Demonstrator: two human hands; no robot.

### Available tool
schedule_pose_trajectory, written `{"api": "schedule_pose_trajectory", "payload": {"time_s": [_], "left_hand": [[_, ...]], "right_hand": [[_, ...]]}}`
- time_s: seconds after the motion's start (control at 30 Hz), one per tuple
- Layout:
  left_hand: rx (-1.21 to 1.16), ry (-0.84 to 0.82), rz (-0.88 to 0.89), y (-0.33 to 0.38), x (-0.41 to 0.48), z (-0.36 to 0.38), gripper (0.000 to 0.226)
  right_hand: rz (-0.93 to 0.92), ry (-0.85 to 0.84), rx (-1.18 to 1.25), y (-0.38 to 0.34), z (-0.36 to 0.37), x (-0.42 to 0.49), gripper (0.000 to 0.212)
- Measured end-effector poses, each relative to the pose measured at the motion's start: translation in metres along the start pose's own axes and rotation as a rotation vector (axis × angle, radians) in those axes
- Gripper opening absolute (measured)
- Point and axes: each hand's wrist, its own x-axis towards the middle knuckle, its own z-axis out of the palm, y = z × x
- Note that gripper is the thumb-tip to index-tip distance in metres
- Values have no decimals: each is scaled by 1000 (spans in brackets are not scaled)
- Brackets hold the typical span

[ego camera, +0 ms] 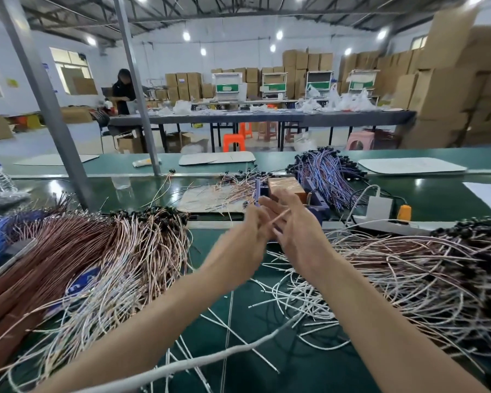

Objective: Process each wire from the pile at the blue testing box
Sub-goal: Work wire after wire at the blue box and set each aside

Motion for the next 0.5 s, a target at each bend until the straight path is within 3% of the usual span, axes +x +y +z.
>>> {"api": "schedule_pose_trajectory", "payload": {"time_s": [0.07,0.17,0.33,0.5], "left_hand": [[-192,-22,-56,1,-7,14,8],[-414,-77,-156,2,-13,25,8],[-379,-261,-120,9,-15,28,22],[-438,-404,-71,14,-11,17,25]], "right_hand": [[-4,97,91,2,-4,-4,26],[-20,150,189,0,-14,-10,31],[-83,116,398,-16,-23,-18,30],[-176,100,406,-35,-36,-22,26]]}}
